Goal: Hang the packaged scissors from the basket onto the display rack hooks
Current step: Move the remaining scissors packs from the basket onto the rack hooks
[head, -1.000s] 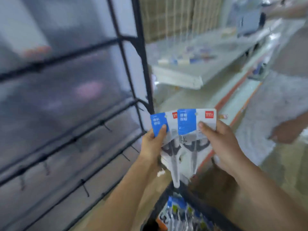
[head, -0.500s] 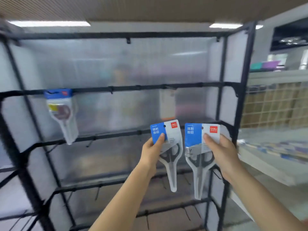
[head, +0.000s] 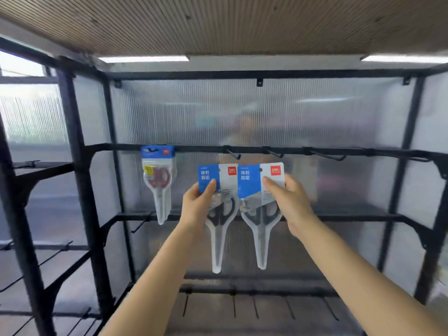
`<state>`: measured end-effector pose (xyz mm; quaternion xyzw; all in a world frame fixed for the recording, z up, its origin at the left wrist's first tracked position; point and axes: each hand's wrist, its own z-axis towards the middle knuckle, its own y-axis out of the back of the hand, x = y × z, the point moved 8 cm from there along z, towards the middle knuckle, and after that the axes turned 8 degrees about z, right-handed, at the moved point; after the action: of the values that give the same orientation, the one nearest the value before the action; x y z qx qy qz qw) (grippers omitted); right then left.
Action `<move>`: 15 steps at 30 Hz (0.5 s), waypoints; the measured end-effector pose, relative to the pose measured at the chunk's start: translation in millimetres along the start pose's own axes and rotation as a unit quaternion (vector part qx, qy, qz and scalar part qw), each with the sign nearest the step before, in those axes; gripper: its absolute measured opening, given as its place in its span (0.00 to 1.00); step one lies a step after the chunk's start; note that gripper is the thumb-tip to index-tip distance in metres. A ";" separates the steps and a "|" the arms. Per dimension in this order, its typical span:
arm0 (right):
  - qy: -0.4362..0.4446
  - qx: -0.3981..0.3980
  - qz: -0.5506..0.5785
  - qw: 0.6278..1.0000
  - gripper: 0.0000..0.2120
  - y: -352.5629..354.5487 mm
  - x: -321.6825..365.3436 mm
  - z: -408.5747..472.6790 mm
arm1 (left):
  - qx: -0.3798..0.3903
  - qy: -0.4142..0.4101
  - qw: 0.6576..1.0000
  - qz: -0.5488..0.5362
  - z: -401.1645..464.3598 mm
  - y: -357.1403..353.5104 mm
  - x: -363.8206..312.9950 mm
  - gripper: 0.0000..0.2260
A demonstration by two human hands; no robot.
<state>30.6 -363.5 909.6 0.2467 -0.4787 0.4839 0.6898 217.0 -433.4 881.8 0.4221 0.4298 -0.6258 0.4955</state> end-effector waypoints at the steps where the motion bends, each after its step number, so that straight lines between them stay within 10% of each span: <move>1: 0.002 -0.001 0.002 1.000 0.05 -8.0 -0.5 5.8 | -0.002 -0.003 1.000 -0.001 7.4 6.2 -2.6 0.05; 15: 0.018 -0.046 0.004 0.999 0.05 -46.1 -0.4 45.1 | 0.020 -0.026 0.999 0.003 69.0 35.2 -7.1 0.04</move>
<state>53.2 -418.8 933.8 0.2037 -0.4891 0.4684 0.7070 245.6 -502.5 903.3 0.4171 0.4028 -0.6437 0.4995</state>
